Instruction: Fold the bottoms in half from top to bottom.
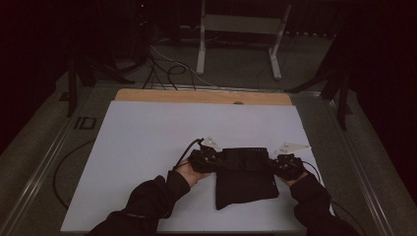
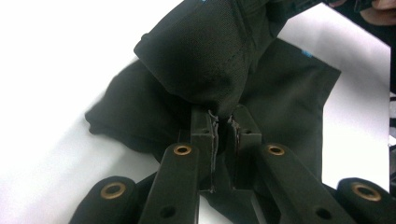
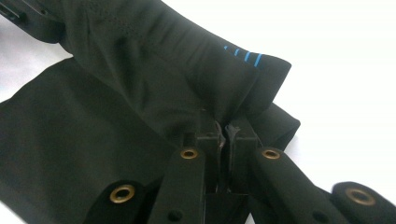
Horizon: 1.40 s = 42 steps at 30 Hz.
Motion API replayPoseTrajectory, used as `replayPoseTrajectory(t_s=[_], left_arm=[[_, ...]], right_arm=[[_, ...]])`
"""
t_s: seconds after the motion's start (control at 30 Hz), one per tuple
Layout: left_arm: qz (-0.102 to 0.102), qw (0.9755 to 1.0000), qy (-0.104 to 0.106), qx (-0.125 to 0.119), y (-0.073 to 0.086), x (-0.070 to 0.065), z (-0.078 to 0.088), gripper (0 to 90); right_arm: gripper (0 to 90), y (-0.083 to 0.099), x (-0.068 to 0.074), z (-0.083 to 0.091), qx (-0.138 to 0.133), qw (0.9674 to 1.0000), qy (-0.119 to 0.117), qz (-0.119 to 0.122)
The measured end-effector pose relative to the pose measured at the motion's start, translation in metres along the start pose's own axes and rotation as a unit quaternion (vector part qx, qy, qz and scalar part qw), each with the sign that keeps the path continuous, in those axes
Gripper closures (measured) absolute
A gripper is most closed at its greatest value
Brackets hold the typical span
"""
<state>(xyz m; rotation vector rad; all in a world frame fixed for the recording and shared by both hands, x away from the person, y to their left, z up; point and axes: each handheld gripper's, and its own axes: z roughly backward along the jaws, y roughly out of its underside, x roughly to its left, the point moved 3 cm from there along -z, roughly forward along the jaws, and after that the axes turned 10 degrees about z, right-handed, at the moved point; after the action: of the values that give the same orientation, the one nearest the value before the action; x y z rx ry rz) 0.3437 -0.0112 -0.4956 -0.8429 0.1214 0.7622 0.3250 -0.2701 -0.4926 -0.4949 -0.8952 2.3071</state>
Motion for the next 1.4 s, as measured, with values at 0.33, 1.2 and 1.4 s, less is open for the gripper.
replayPoseTrajectory(t_s=[0.33, 1.2, 1.4], left_arm=[[-0.004, 0.9999, -0.011, 0.001, 0.011, -0.006, 0.003, 83.5], [0.012, 0.9996, -0.024, 0.004, 0.033, -0.013, 0.001, 83.3], [0.018, 0.9995, -0.024, 0.006, 0.035, -0.012, 0.0, 83.2]], right_arm=[[86.4, 0.007, 0.008, 0.001, 0.007, 0.9999, -0.009, 0.006], [86.3, 0.024, 0.023, 0.001, 0.027, 0.9995, -0.016, 0.007], [86.1, 0.029, 0.025, -0.001, 0.031, 0.9992, -0.023, 0.004]])
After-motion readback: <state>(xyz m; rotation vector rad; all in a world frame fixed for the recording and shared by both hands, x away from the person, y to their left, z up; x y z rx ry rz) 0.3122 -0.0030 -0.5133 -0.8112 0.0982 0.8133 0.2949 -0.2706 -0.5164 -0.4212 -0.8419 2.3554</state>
